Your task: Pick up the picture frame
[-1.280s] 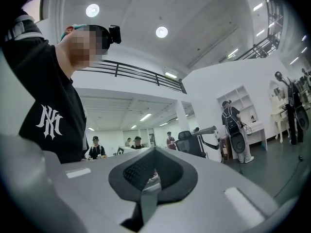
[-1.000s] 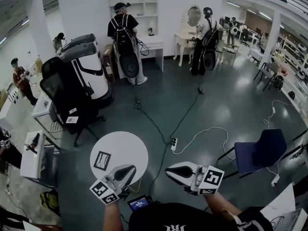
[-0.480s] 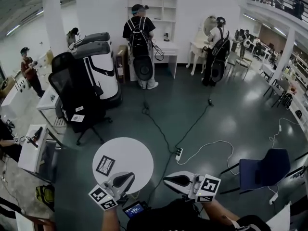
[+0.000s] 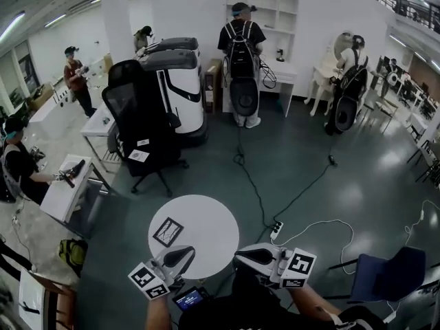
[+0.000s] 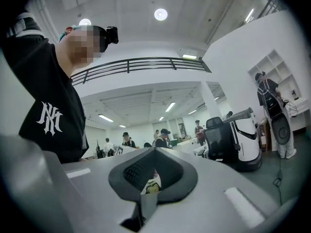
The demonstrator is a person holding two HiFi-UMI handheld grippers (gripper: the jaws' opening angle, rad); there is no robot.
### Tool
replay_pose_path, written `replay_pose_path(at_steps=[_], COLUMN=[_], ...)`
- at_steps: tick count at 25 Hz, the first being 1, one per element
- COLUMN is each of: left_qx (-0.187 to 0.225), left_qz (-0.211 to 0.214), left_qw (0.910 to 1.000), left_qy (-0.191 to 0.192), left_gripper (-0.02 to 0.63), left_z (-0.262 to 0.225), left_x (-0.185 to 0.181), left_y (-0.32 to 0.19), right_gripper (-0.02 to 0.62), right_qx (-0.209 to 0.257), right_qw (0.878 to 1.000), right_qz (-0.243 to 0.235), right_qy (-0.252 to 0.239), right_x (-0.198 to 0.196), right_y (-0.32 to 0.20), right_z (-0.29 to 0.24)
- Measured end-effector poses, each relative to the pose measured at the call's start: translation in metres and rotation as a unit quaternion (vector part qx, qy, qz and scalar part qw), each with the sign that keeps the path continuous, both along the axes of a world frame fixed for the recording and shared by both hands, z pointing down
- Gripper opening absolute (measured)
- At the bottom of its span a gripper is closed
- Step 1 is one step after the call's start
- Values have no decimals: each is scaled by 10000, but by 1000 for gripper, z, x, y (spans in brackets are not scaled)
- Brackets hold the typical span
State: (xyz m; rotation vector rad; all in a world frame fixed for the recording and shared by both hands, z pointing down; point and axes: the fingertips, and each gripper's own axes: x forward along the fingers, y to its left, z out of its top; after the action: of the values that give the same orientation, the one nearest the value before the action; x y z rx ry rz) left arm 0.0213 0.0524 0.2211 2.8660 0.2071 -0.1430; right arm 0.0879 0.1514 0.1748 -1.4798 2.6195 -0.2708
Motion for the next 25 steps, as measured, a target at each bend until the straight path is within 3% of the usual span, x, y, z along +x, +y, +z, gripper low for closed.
replay_pose_path(at_steps=[5, 11, 18, 25], left_qx=[122, 101, -89, -183], left_qz=[-828, -1839, -2948, -3781], left_qw=[9965, 9828, 9553, 9250], left_qy=[-82, -110, -218, -313], left_gripper=[3, 3, 3, 3], left_z=[-11, -17, -19, -21], left_x=[-7, -1, 19, 34], left_y=[-48, -99, -147, -174], right_gripper=[0, 2, 2, 2], right_qx=[134, 168, 125, 51], right_qw=[9957, 9799, 9563, 9331], right_qz=[-916, -1985, -2920, -3595], right_qy=[-58, -47, 13, -45], right_x=[8, 25, 66, 92], right_y=[-67, -136, -202, -257], right_z=[-4, -11, -14, -5])
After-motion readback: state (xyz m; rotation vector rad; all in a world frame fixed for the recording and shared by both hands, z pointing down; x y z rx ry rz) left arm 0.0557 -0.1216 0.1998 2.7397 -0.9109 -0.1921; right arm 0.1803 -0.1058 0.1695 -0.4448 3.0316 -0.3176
